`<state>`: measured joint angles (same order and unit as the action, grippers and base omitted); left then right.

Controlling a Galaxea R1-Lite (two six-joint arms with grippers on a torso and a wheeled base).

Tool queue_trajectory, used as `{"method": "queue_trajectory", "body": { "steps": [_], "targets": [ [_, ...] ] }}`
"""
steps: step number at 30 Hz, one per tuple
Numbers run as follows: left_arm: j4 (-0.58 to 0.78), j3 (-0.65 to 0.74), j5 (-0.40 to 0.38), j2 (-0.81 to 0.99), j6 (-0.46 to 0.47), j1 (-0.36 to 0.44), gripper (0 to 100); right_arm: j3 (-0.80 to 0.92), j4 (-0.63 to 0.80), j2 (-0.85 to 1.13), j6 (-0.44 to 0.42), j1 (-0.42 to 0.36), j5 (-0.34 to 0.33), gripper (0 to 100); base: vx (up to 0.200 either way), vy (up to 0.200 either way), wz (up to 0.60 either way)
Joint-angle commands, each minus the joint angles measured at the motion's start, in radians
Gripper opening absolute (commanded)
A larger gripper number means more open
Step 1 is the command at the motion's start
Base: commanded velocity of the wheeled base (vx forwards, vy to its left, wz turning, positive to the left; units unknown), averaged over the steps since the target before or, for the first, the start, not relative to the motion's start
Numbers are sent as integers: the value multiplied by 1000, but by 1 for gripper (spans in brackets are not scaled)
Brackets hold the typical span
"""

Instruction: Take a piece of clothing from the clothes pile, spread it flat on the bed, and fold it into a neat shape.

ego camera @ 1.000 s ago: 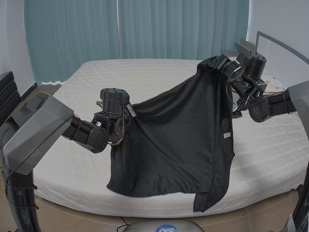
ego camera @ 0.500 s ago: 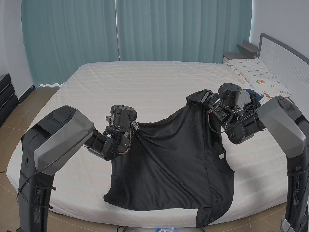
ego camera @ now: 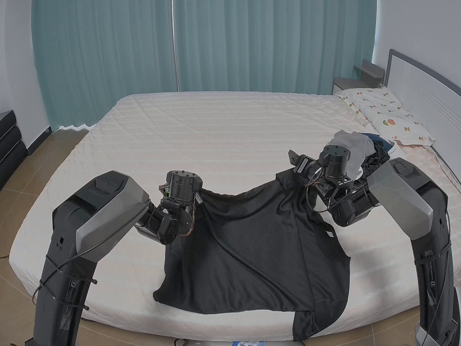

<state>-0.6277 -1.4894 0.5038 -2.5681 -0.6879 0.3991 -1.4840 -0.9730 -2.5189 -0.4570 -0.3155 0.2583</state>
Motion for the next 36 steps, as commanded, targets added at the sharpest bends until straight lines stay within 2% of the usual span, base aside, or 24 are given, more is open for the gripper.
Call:
{"method": "queue_trajectory", "body": {
  "steps": [1,7,10,13,18,19,23,24,27,30,33,36],
  "targets": [
    [-1,-29,24,-26,13,-29,100,30,8,-14,0,21,-1,100,0,0,0],
    [3,-109,73,-53,50,-129,100,51,46,19,1,82,-44,100,0,0,0],
    [9,-112,76,-61,57,-174,100,54,135,19,1,113,-57,100,0,0,0],
    [9,-98,76,-73,93,-203,100,56,148,6,-3,142,-59,100,0,0,0],
    [54,-60,76,-83,130,-207,100,62,146,-6,-6,156,-59,100,0,0,0],
    [100,-37,74,-73,131,-203,100,91,151,2,-6,156,-60,100,0,0,0],
    [158,-37,74,-67,128,-198,100,151,149,11,-6,156,-94,100,0,0,0],
    [166,-34,70,-43,126,-201,100,197,148,22,-6,158,-122,100,0,0,0],
    [192,6,15,9,123,-204,100,271,142,35,-9,170,-185,100,0,0,0],
    [206,89,-110,86,120,-201,100,347,108,48,-9,184,-241,100,0,0,0],
    [203,78,-140,117,110,-203,100,416,48,49,-9,197,-278,100,0,0,0],
    [215,-19,-140,118,10,-212,100,465,-1,51,-9,220,-304,100,0,0,0]
  ]
}}
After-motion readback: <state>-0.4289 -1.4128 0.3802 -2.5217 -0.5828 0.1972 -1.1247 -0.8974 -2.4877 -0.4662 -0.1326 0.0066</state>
